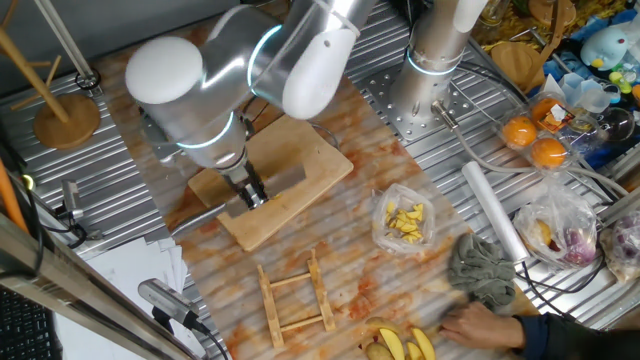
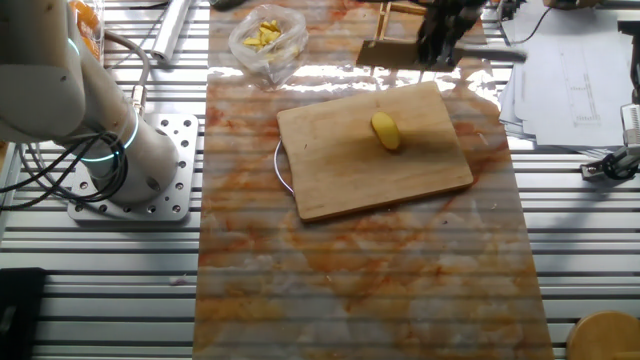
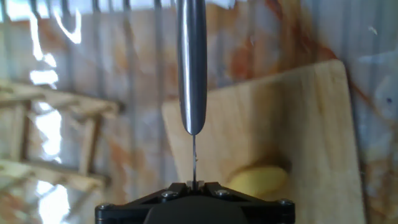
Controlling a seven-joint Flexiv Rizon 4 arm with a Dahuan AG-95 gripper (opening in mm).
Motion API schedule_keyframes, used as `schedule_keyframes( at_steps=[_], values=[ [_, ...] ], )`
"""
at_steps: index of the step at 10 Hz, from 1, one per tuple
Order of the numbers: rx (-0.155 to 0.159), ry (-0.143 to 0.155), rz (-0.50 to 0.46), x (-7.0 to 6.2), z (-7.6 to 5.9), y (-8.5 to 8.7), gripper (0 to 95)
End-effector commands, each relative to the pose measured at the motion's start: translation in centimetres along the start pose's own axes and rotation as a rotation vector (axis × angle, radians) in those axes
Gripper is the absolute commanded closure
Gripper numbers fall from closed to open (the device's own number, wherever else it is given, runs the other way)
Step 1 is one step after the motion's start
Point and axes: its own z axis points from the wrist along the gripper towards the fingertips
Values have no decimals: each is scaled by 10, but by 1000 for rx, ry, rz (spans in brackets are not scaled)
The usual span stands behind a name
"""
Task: Chop the potatoes
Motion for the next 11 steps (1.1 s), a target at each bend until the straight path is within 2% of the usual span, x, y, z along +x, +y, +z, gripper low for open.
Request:
schedule_keyframes(
  at_steps=[1,2,3,4,7,9,11],
  values=[
    [14,-37,0,10,13,-5,950],
    [16,-46,-3,12,15,-5,950],
    [19,-76,-19,12,16,-5,950],
    [30,-85,-22,12,16,-5,950],
    [34,-100,44,12,16,-5,950],
    [36,-127,78,12,16,-5,950],
    [47,-131,37,12,16,-5,950]
  ],
)
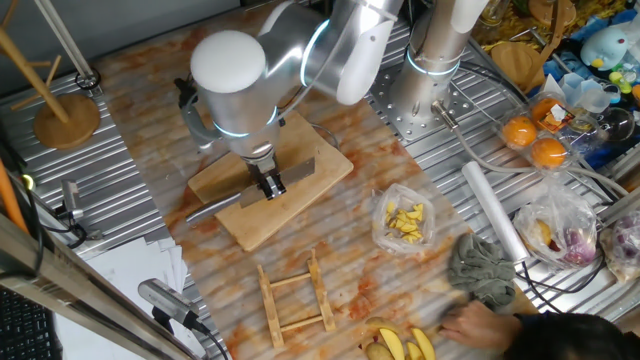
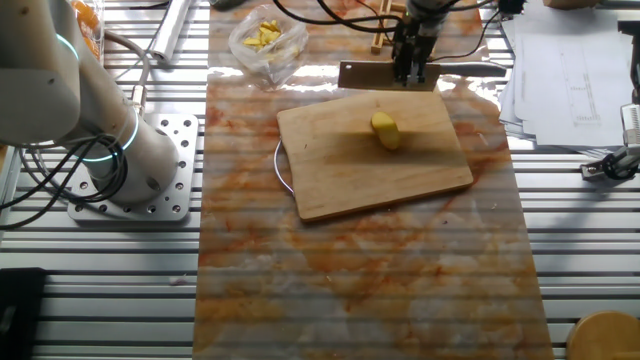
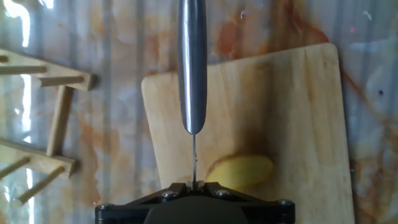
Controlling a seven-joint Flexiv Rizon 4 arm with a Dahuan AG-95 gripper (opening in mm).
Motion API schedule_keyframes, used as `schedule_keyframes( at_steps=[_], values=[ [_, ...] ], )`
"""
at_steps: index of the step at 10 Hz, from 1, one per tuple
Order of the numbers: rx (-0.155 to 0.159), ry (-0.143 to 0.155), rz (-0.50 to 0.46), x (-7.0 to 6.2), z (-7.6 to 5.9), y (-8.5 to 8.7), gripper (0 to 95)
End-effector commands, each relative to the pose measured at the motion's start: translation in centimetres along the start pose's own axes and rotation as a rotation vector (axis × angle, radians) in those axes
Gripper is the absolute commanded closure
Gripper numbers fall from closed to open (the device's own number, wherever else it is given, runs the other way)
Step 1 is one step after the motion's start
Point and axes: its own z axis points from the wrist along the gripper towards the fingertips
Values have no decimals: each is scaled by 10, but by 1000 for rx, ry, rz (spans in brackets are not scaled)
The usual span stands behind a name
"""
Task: Chop the potatoes
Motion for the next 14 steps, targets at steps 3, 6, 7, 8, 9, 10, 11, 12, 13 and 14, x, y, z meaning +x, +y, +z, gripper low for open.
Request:
schedule_keyframes(
  at_steps=[3,6,7,8,9,10,11,12,13,14],
  values=[
    [-1,-21,-82,1,-1,-1,950],
    [7,-44,-107,10,17,-12,950],
    [10,-43,-111,10,19,-14,950],
    [10,-40,-114,10,20,-15,950],
    [10,-38,-116,11,21,-17,950],
    [9,-36,-118,12,21,-18,950],
    [12,-31,-120,15,23,-20,950],
    [16,-34,-122,16,27,-21,950],
    [14,-35,-123,16,29,-21,950],
    [10,-36,-124,15,30,-22,950]
  ],
)
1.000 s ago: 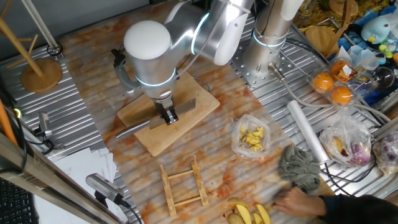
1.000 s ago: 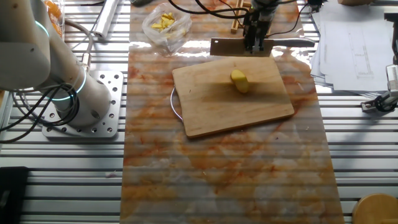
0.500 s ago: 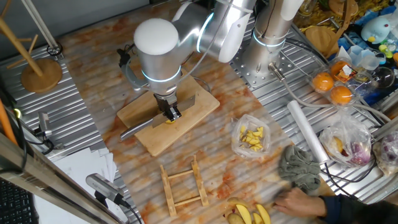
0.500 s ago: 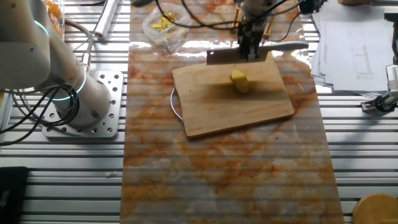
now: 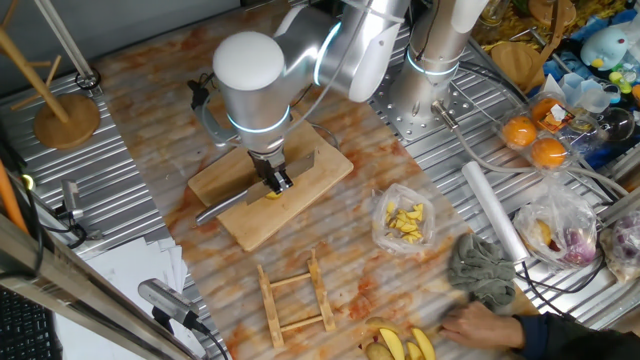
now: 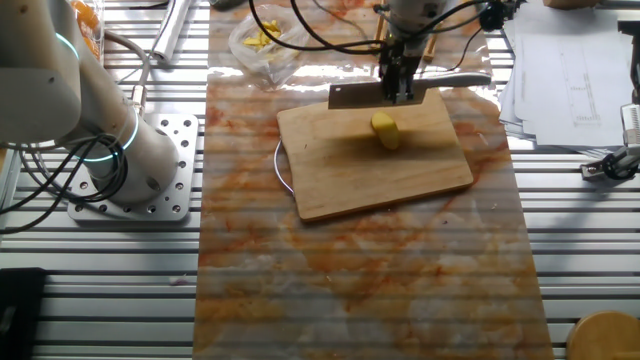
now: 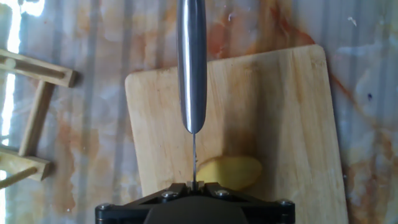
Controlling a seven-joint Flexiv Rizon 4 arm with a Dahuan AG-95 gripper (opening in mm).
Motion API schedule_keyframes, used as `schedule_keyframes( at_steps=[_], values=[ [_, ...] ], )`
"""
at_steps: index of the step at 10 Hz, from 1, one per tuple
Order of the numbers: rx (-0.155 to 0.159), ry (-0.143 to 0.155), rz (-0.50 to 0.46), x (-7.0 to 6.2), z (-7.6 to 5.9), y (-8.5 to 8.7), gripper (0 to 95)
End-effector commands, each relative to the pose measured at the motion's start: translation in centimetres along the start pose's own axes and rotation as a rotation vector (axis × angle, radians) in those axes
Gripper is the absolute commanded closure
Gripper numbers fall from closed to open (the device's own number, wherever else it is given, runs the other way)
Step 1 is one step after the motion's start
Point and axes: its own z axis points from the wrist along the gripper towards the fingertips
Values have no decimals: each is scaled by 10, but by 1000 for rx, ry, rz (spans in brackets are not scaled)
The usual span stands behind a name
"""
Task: Chop the potatoes
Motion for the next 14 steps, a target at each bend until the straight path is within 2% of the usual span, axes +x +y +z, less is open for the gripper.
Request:
schedule_keyframes(
  at_steps=[1,5,14],
  values=[
    [-5,4,-5,-1,1,0,950],
    [-5,2,-11,1,10,0,950],
    [-5,-12,-17,1,21,1,950]
  ],
)
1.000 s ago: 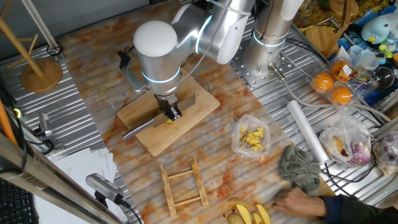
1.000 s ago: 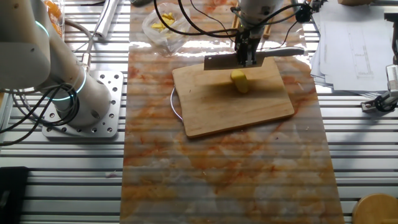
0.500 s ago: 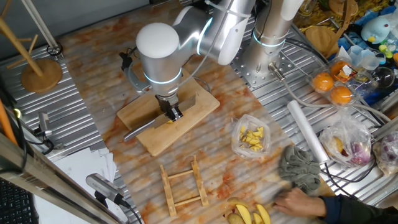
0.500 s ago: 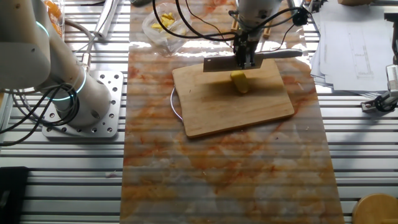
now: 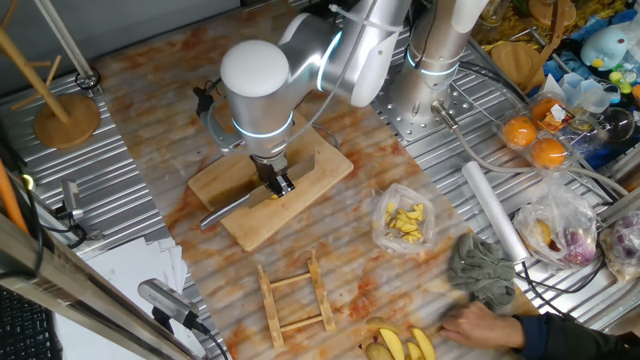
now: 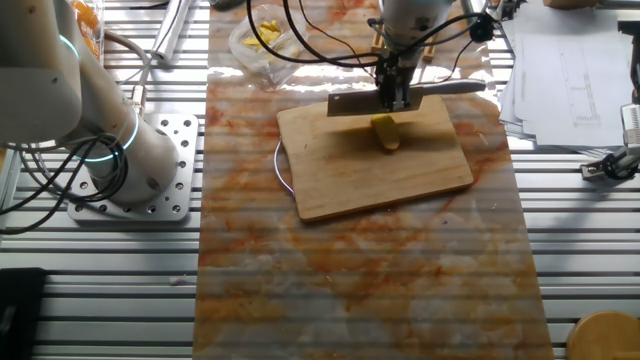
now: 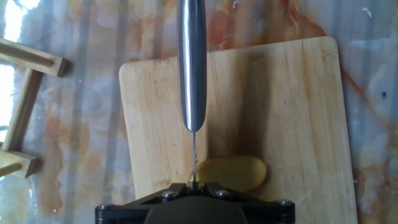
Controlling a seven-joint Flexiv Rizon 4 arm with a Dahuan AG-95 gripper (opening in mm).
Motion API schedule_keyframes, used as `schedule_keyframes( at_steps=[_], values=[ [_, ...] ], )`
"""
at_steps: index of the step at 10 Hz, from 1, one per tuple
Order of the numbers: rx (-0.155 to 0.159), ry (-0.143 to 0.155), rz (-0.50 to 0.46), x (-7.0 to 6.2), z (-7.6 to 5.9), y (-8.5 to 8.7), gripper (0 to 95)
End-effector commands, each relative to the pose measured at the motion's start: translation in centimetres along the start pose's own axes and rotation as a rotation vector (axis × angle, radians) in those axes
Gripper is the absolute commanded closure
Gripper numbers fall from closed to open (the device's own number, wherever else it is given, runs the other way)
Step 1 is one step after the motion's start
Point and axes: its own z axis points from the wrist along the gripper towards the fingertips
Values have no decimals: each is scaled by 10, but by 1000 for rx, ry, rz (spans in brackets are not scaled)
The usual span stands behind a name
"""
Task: Chop the potatoes
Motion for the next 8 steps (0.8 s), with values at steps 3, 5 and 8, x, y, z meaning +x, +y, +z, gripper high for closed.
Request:
schedule_keyframes(
  at_steps=[3,5,8],
  values=[
    [0,-11,-4,-1,8,0,950],
    [2,-11,-4,-2,10,0,950],
    [7,-22,0,-2,14,-1,950]
  ],
)
